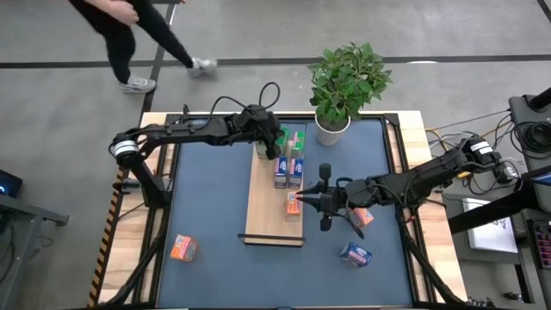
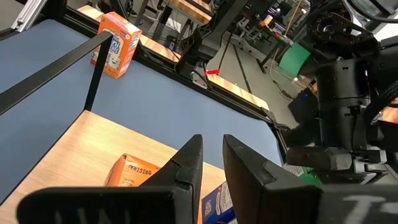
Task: Stack cereal on shelf
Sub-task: Adjust the green cereal boxes on the shelf
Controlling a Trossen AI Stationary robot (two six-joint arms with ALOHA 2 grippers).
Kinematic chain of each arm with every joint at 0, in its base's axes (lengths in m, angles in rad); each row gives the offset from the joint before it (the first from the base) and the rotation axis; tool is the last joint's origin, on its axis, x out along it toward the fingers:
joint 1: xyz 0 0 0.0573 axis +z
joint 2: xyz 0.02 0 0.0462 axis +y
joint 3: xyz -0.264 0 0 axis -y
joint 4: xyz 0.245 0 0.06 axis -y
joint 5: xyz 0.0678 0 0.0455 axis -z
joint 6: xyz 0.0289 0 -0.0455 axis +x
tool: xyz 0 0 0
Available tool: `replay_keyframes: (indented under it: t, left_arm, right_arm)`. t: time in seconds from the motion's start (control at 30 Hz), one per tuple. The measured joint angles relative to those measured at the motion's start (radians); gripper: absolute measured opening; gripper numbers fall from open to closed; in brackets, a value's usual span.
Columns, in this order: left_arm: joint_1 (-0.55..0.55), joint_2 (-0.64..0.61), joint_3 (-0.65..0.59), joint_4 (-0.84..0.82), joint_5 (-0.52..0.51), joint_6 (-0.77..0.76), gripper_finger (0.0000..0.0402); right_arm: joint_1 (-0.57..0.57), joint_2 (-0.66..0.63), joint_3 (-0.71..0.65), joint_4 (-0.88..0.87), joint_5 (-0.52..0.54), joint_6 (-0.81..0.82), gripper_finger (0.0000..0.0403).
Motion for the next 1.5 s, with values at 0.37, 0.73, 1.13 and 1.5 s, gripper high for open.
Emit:
replay_keyframes:
  t: [0.37,0.73,1.13,1.5]
  left_arm:
    - [-0.007,-0.023,-0.001,-0.008,-0.013,-0.065,0.0000]
    - [-0.030,-0.025,-0.001,-0.016,-0.096,-0.170,0.0000]
    - [-0.052,-0.072,-0.001,-0.074,-0.128,0.026,0.0000]
    - [-0.055,-0.136,-0.001,-0.286,-0.128,0.372,0.0000]
  right_arm:
    - [0.000,0.000,0.000,0.000,0.000,0.003,0.0054]
    - [0.000,0.000,0.000,0.001,0.000,0.003,0.0054]
    - [0.000,0.000,0.000,0.001,0.000,0.004,0.0054]
    - [0.000,0.000,0.000,0.001,0.000,0.003,0.0054]
